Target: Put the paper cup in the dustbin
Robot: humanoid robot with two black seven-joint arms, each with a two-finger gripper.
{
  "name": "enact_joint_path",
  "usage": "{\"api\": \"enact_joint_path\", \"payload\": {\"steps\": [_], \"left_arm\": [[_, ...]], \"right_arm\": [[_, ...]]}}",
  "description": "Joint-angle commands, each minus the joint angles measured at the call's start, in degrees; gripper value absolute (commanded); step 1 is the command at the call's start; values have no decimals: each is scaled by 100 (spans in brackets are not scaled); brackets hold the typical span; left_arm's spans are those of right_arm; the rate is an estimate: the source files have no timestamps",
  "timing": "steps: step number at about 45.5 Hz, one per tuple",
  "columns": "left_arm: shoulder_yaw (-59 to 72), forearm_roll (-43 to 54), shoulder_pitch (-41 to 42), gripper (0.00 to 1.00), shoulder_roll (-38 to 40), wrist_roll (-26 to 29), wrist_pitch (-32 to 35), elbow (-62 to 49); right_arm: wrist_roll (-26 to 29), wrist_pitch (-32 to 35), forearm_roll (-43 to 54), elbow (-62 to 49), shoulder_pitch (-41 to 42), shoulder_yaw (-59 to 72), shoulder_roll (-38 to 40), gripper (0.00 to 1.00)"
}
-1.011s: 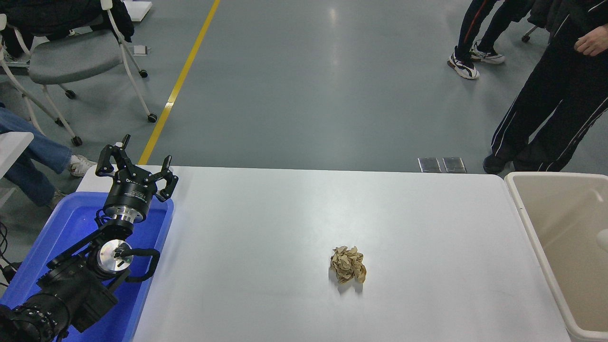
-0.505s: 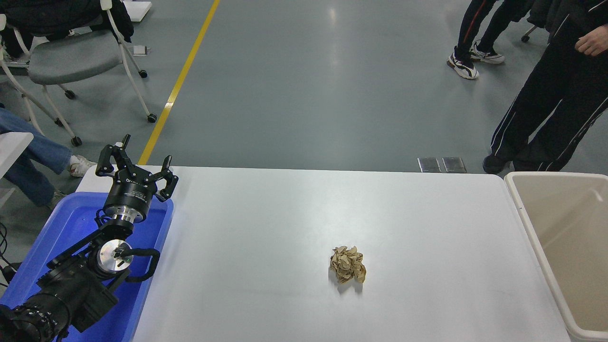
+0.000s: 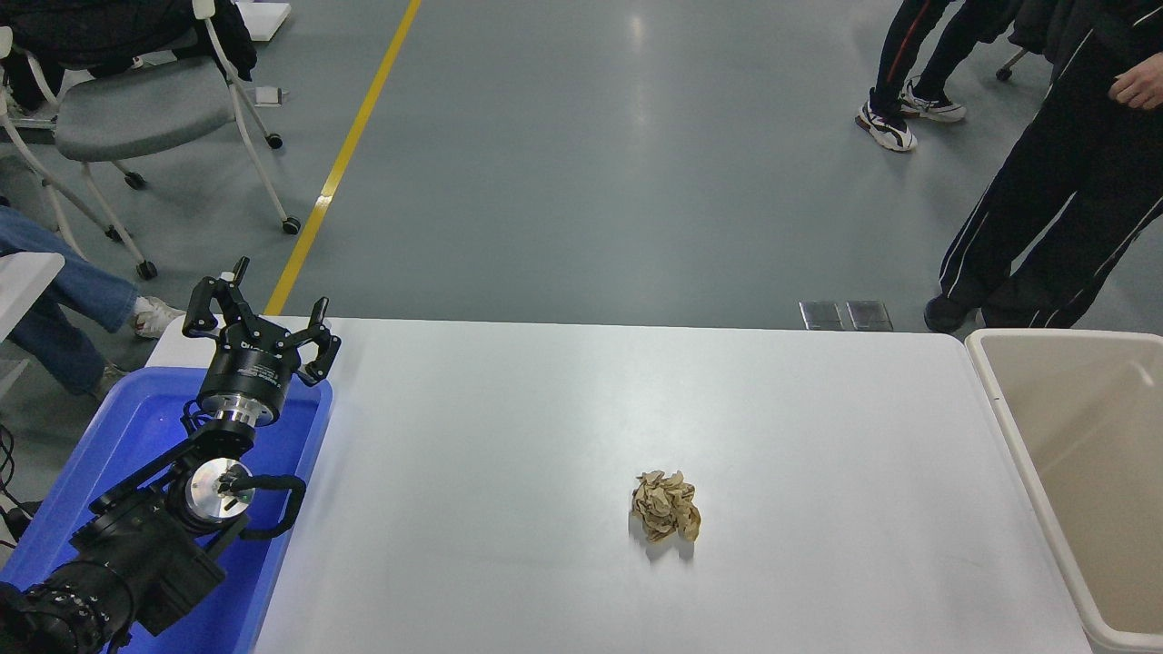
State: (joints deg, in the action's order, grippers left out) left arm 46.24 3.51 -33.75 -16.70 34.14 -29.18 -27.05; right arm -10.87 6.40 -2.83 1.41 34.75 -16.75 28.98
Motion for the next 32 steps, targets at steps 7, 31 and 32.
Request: {"api": "enact_joint_path", "payload": {"steps": [7, 31, 32], "left_arm": [[-1, 0, 0, 100, 0, -4, 0, -2], [8, 0, 0, 100, 0, 5, 0, 6], [-1, 0, 9, 100, 0, -4, 0, 6]], "right_arm": [[-679, 195, 46, 2424, -65, -1936, 1101, 99], [-1505, 169, 2451, 5282, -1735, -5258, 66, 99], [-1497, 169, 2671, 5282, -1770, -5373, -75, 99]]}}
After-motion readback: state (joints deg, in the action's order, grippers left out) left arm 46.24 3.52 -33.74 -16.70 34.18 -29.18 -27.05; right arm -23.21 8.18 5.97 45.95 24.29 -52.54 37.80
